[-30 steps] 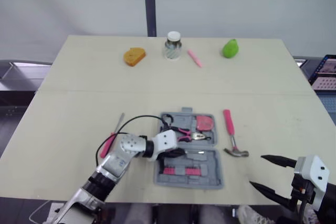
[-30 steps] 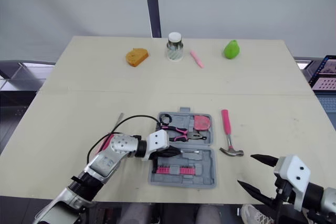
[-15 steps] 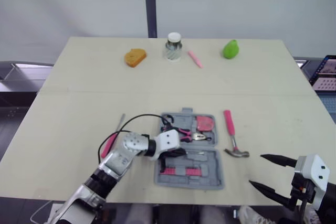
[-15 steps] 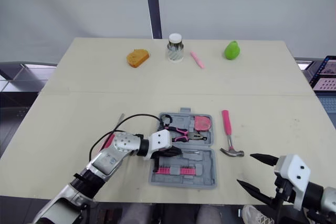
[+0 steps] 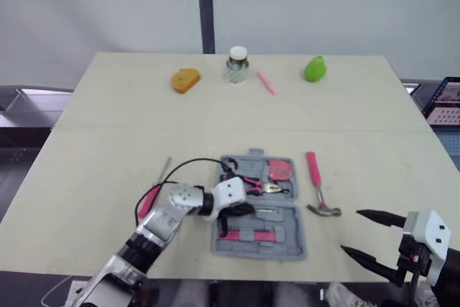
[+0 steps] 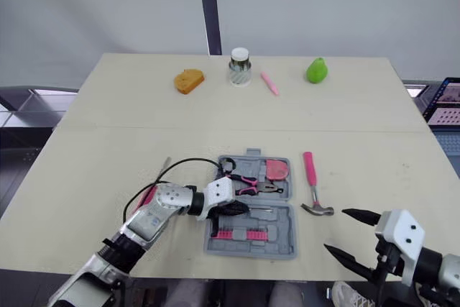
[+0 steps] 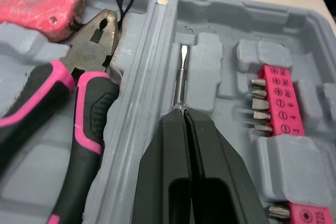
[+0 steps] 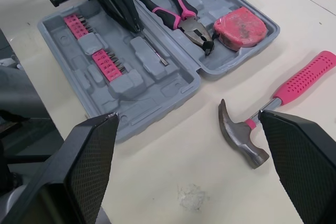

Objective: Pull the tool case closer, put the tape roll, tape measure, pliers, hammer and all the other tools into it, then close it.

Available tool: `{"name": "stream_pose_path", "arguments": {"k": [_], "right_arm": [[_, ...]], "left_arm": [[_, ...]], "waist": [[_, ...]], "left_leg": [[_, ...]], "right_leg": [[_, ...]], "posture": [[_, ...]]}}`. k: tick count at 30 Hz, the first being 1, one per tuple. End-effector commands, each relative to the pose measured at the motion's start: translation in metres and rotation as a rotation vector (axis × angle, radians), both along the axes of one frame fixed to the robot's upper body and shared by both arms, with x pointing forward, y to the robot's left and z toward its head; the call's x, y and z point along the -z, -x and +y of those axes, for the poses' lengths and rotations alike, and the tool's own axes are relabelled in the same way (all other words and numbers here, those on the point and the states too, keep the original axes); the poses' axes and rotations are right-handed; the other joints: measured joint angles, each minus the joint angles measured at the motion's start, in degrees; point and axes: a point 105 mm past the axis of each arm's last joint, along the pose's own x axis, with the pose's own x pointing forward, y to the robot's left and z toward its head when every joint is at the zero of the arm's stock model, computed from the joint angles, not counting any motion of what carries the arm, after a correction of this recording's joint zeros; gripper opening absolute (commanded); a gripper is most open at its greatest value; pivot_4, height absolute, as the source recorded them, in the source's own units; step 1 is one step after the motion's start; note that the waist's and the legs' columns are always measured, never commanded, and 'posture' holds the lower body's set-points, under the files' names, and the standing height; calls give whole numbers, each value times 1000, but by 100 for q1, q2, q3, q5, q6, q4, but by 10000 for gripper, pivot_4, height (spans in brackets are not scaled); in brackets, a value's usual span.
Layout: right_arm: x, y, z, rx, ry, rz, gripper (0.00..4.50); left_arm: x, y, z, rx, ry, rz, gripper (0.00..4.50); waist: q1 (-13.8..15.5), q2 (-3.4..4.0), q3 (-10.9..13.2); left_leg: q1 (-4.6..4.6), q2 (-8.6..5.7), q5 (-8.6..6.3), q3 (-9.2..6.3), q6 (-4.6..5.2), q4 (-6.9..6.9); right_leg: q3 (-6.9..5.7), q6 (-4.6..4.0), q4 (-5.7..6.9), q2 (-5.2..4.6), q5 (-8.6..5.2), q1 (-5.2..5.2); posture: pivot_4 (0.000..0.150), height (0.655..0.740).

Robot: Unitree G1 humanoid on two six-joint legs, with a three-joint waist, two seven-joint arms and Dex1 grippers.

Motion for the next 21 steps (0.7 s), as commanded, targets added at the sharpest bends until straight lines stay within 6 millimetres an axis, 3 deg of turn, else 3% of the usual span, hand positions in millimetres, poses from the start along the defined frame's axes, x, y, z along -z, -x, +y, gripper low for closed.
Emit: {"name": "stream_pose_path", "arguments": {"k": [1, 9, 13, 15, 19, 21], "right_arm": [[-5, -3, 0, -1, 5, -28, 45000], [-2, -14, 3, -22, -7, -38, 45000], [0, -18, 4, -34, -12, -39, 45000], [0, -20, 4, -39, -15, -41, 45000], [2, -23, 4, -47, -21, -38, 45000], [4, -21, 4, -52, -25, -27, 45000]], "left_arm": [[0, 2, 13, -45, 19, 45, 1014], [-73, 0, 32, -98, 236, -50, 1014], [-96, -1, 52, -154, 313, -94, 1014], [-98, 3, 70, -170, 302, -88, 1014], [-89, 20, 112, -226, 239, -92, 13162], [-85, 29, 125, -249, 220, -91, 24399]], "waist": [[-8, 2, 3], [-2, 13, 38], [-17, 14, 38], [-23, 15, 40], [-118, 18, 43], [-137, 16, 46]], "left_leg": [[0, 0, 0, 0, 0, -1], [-15, -4, 2, 0, 1, 1], [-16, -5, 2, 2, 1, 0], [-14, -5, 2, 4, 1, 0], [-12, -2, 3, 11, -1, -10], [-10, -4, 4, 11, -2, -24]], "right_leg": [[0, 0, -1, 0, 0, 0], [-2, 0, -1, -1, 0, -11], [-7, 1, -1, 1, 0, -11], [-14, 1, 0, 3, 0, -11], [-17, 1, 2, 9, 0, -18], [-17, 1, 4, 8, 0, -18]], "posture": [[1500, 6950], [1500, 6950], [1500, 6950], [1500, 6950], [1500, 6950], [1500, 6950]]}}
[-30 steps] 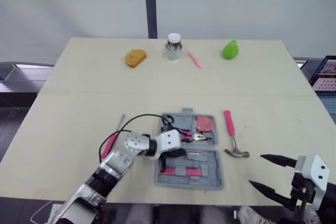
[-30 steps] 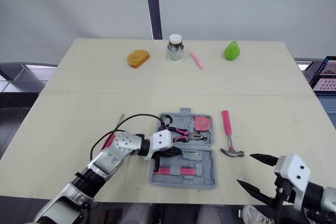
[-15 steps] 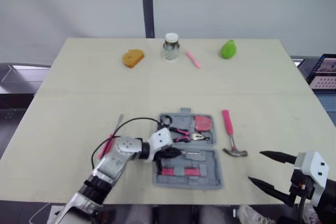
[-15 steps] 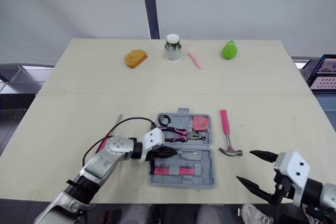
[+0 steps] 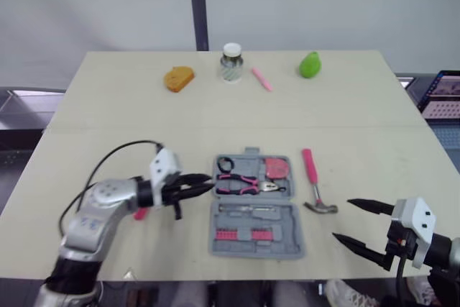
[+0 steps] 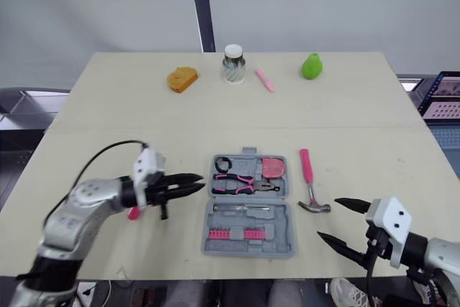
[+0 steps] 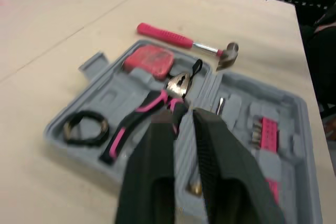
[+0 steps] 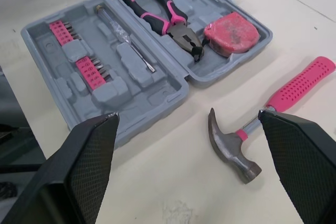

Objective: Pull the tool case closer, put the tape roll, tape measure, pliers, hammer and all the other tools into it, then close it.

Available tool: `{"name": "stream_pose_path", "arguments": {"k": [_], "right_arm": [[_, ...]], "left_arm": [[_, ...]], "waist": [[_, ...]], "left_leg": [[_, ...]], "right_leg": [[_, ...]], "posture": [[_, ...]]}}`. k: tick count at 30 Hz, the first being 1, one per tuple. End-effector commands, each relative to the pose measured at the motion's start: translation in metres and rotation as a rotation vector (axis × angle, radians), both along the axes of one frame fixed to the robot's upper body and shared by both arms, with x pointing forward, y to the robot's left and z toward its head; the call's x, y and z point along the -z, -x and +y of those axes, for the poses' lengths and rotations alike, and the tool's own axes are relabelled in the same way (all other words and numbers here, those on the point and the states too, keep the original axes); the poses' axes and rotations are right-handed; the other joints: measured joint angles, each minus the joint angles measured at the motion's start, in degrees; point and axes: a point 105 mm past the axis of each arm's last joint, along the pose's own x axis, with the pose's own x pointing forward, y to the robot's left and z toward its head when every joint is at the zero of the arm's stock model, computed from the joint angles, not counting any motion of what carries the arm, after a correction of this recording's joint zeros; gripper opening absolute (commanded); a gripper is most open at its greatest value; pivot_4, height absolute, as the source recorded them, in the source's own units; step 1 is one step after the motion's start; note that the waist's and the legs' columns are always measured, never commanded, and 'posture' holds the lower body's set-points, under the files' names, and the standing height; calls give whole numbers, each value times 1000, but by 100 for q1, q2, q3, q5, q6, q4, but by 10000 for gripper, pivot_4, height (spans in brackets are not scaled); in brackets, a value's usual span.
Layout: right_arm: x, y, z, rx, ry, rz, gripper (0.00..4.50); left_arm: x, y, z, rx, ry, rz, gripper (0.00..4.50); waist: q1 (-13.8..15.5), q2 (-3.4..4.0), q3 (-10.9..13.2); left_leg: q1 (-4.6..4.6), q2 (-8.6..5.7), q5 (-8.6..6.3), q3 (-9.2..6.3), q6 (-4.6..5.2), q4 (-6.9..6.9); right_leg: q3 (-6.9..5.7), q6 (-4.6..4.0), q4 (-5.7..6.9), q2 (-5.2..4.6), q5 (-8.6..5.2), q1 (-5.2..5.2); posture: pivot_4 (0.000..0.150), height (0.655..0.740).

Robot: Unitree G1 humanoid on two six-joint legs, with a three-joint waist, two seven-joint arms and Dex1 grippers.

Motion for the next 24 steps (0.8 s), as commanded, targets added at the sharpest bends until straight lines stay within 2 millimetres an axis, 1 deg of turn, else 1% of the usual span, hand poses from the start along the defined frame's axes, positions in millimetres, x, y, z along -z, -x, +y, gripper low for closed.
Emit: {"name": "stream_pose_path", "arguments": {"k": [1, 2, 3, 4, 8, 9, 13, 14, 16, 19, 24], "right_arm": [[1, 3, 2, -29, -5, 8, 45000], [4, 5, 3, -32, -10, 23, 45000], [6, 7, 3, -34, -13, 32, 45000], [8, 8, 3, -34, -16, 39, 45000], [21, 18, -1, -25, -17, 93, 45000], [23, 20, -2, -23, -16, 101, 45000], [29, 28, -5, -24, -11, 130, 45000], [29, 29, -5, -25, -12, 132, 45000], [30, 30, -4, -21, -15, 136, 45000], [32, 32, -5, -17, -19, 145, 45000], [32, 33, -6, -16, -16, 152, 45000]], "left_arm": [[-6, 19, 17, -8, 5, -44, 29366], [-1, 28, 24, -24, -1, -31, 35209], [1, 34, 28, -33, -5, -23, 39170], [4, 39, 31, -40, -10, -20, 44608], [26, 77, 50, -93, -49, 22, 44873], [29, 84, 52, -95, -61, 26, 44873], [43, 104, 70, -222, -72, 40, 44873], [45, 107, 72, -235, -73, 44, 44873], [53, 119, 74, -256, -77, 69, 44873], [59, 128, 75, -284, -73, 82, 44873], [59, 130, 76, -299, -74, 72, 44873]], "waist": [[-8, -6, 6], [-14, -7, 6], [-15, -9, 9], [-11, -11, 14], [-8, -21, 28], [-7, -23, 29], [8, -27, 35], [6, -27, 35], [-1, -28, 35], [-7, -31, 38], [0, -40, 46]], "left_leg": [[-1, -1, 0, 1, 0, 0], [-1, -2, 0, 2, 1, 0], [1, -2, -1, 2, 2, -1], [0, -2, -2, 1, 1, -2], [-3, 1, -7, -2, -6, -6], [-2, 4, -12, -2, -11, -7], [-5, 9, -28, -2, -35, -10], [-5, 9, -30, -2, -39, -10], [-5, 13, -33, -1, -42, -11], [-7, 15, -40, 3, -37, -12], [-9, 21, -42, 2, -40, -13]], "right_leg": [[0, 0, -1, -1, 0, 0], [2, 1, -5, -3, 0, 0], [4, 1, -6, -5, 0, 0], [7, 1, -14, -8, 0, -3], [27, 0, -22, -24, 0, -6], [30, -2, -25, -33, -1, -7], [28, -5, -35, -37, -3, -10], [29, -5, -36, -40, -3, -10], [29, -7, -37, -39, -4, -10], [29, -9, -40, -38, -5, -16], [28, -11, -45, -36, -6, -17]], "posture": [[1500, 6950], [1500, 6950], [1500, 6950], [1500, 6950], [1500, 6950], [1500, 6950], [1500, 6950], [1500, 6950], [1500, 6950], [1500, 6950], [1500, 6950]]}}
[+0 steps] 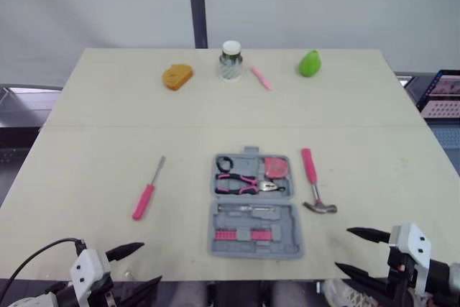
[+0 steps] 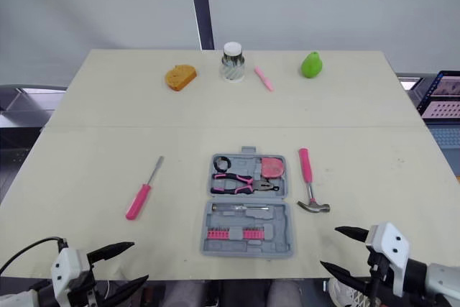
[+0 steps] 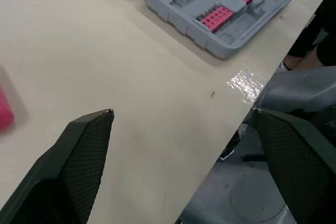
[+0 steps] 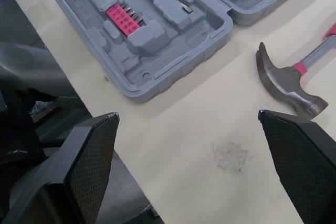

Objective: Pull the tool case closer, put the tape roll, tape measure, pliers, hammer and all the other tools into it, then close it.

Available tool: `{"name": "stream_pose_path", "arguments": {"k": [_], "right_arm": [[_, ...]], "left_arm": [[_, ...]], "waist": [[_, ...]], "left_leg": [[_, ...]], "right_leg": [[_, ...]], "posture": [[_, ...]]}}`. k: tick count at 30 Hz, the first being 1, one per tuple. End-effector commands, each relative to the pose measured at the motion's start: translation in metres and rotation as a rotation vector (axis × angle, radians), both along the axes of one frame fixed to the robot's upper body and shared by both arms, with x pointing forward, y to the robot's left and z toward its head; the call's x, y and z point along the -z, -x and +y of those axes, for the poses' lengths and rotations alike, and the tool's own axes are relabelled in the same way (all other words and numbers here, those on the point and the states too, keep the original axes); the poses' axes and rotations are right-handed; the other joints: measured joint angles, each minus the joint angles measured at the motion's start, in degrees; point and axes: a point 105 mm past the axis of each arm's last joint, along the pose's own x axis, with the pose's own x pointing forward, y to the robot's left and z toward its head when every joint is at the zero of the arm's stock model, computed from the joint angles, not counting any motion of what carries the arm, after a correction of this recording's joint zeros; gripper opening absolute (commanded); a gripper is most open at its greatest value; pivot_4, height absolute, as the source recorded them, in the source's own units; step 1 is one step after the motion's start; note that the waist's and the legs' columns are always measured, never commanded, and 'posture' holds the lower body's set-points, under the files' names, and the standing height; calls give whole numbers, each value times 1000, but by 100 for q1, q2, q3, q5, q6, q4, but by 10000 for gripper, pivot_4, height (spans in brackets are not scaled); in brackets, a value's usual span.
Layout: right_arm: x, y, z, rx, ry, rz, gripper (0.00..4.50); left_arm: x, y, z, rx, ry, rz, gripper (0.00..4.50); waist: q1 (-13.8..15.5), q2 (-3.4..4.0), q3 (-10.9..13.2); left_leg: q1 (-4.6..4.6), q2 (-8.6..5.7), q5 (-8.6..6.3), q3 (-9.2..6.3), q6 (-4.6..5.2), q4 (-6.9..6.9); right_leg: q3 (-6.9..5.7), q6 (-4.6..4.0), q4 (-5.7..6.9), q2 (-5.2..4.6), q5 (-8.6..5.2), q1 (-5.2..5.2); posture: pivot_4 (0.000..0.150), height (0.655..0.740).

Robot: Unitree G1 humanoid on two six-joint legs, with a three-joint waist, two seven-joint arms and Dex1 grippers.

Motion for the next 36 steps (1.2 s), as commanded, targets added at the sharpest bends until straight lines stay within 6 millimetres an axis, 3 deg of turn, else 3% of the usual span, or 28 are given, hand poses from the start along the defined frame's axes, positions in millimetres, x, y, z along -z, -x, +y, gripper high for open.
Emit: {"name": "stream_pose_path", "arguments": {"k": [1, 5, 13, 19, 25, 32, 36], "right_arm": [[-3, 0, -1, -7, -5, -7, 45000], [-4, -1, -1, -2, -4, -6, 45000], [-13, -10, -6, 61, 2, -19, 45000], [-19, -12, -4, 162, -21, -28, 45000], [-24, -10, 0, 229, -27, -42, 45000], [-55, -38, -2, 430, -69, -147, 45000], [-53, -54, 1, 518, -47, -81, 45000]], "left_arm": [[-3, 2, 3, -14, -13, -20, 44873], [-13, -6, 3, 27, 2, -34, 44873], [-57, -37, -11, 262, -25, -162, 44873], [-77, -68, -37, 367, -6, -293, 44873], [-79, -77, -54, 386, 35, -309, 44873], [-73, -79, -50, 334, 71, -266, 44873], [-67, -79, -50, 321, 77, -249, 44873]], "waist": [[-8, 1, 1], [-12, 4, 2], [-13, 11, 6], [-10, 16, 9], [-15, 16, 9], [-19, 18, 10], [-20, 18, 10]], "left_leg": [[0, 0, 0, 1, 0, 0], [-1, 6, -2, 1, -3, 0], [1, 9, 16, 2, 11, 0], [2, 7, 21, 7, 13, 0], [3, -5, 24, 7, 18, -1], [6, -1, 23, 10, 16, -1], [0, 1, 23, 6, 13, -1]], "right_leg": [[1, 0, 0, 0, 0, 0], [0, -4, 0, 5, -2, -3], [-2, -7, 11, 12, -3, -4], [-12, -7, 29, 31, -3, -8], [-17, -3, 40, 39, -2, -9], [-6, -3, 40, 36, -2, -12], [-2, -5, 38, 33, -2, -17]], "posture": [[1500, 6950], [1500, 6950], [1500, 6950], [1500, 6950], [1500, 6950], [1500, 6950], [1500, 6950]]}}
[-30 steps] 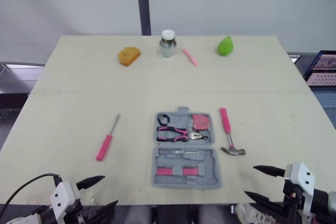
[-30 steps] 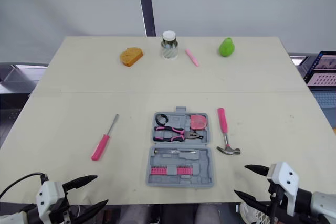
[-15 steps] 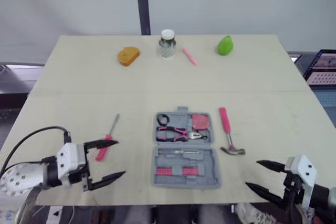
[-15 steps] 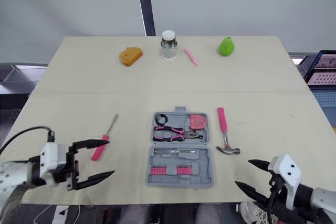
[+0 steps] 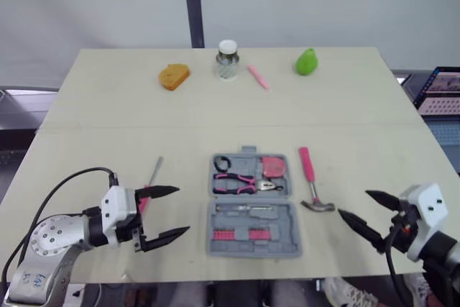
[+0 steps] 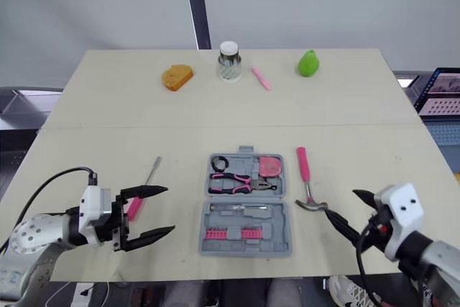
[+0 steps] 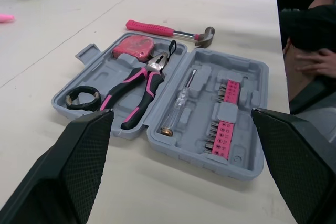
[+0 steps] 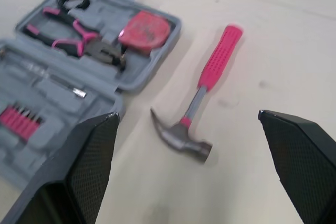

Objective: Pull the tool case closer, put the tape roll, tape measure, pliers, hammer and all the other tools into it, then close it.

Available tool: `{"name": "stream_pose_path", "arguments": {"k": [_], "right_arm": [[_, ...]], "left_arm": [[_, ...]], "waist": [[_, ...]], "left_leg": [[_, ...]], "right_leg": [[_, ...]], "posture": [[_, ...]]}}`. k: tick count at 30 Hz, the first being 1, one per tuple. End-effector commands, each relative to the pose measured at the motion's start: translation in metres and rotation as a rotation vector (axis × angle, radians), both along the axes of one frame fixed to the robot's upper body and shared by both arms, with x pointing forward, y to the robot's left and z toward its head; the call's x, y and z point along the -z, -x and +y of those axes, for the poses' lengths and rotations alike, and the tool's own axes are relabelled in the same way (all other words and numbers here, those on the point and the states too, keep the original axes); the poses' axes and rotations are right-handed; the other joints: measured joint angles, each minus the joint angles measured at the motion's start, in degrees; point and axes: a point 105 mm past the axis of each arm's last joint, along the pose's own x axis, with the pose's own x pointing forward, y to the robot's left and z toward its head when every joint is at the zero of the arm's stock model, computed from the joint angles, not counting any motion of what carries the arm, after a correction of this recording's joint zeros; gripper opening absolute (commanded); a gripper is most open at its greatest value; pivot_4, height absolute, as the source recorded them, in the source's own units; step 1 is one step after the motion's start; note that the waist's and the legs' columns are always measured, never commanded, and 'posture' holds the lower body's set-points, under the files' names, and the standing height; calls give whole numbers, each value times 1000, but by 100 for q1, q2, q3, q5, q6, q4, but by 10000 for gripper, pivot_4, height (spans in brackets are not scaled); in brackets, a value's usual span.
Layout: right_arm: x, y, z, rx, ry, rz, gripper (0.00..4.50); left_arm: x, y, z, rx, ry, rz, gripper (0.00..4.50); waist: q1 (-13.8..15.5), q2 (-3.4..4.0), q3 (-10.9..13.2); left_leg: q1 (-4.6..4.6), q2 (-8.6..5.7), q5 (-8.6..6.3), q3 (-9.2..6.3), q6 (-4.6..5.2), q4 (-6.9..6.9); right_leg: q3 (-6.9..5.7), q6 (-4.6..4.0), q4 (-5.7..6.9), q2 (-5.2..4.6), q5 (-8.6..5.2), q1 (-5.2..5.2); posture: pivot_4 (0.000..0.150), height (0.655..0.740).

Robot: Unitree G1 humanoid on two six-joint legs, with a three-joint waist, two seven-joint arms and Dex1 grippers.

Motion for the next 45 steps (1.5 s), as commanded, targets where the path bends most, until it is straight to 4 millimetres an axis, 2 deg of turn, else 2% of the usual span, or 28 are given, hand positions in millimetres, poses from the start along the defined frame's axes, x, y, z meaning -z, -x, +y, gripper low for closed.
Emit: {"name": "stream_pose_path", "arguments": {"k": [1, 4, 11, 16, 23, 29, 41, 44, 45], "right_arm": [[2, -8, 5, 67, 4, 65, 45000], [8, -18, 14, 89, -2, 126, 45000], [22, -58, 12, 291, 13, 186, 45000], [27, -72, 17, 339, -7, 228, 45000], [33, -82, 25, 367, 0, 283, 45000], [40, -82, 31, 374, 29, 337, 45000], [56, -80, 35, 391, 61, 384, 45000], [60, -77, 36, 392, 71, 403, 36722], [61, -77, 36, 391, 72, 405, 32477]], "left_arm": [[-1, 0, -2, -5, 13, -7, 44873], [-1, -2, -3, -12, 20, -9, 44873], [-2, -4, -7, -22, 25, -23, 44873], [-3, -1, -7, -22, 17, -24, 44873], [-2, 1, -7, -29, 7, -30, 44873], [-2, 3, -8, -39, 8, -30, 44873], [-1, 3, -8, -52, 8, -30, 44873], [0, 3, -7, -55, 7, -28, 45000], [0, 3, -7, -55, 7, -27, 45000]], "waist": [[2, 0, 0], [2, 0, 0], [-21, 3, 1], [-19, 3, 1], [-27, 3, 1], [-76, 3, 1], [-158, 3, 1], [-158, 3, 1], [-159, 3, 1]], "left_leg": [[0, 0, 0, 0, 0, 0], [-3, -1, 4, 0, 1, 0], [-8, -4, 8, 2, -2, -2], [-14, -18, 19, 13, 12, -3], [-18, -18, 23, 25, 12, -3], [-68, -19, 38, 32, 12, -3], [-75, -21, 45, 29, 13, -4], [-75, -21, 46, 29, 13, -4], [-75, -21, 46, 29, 13, -4]], "right_leg": [[0, 0, 0, 0, 0, 0], [0, 0, 0, -2, 0, 0], [-5, -1, 6, 3, 0, -10], [-23, -1, 48, 5, -1, -25], [-14, 1, 59, 3, 1, -42], [-11, 1, 80, 4, 1, -101], [-12, 3, 80, 5, 1, -105], [-13, 3, 79, 6, 1, -105], [-13, 3, 79, 6, 1, -105]], "posture": [[1500, 6950], [1500, 6950], [1500, 6950], [1500, 6950], [1500, 6950], [1500, 6950], [1500, 6950], [1500, 6950], [1500, 6950]]}}
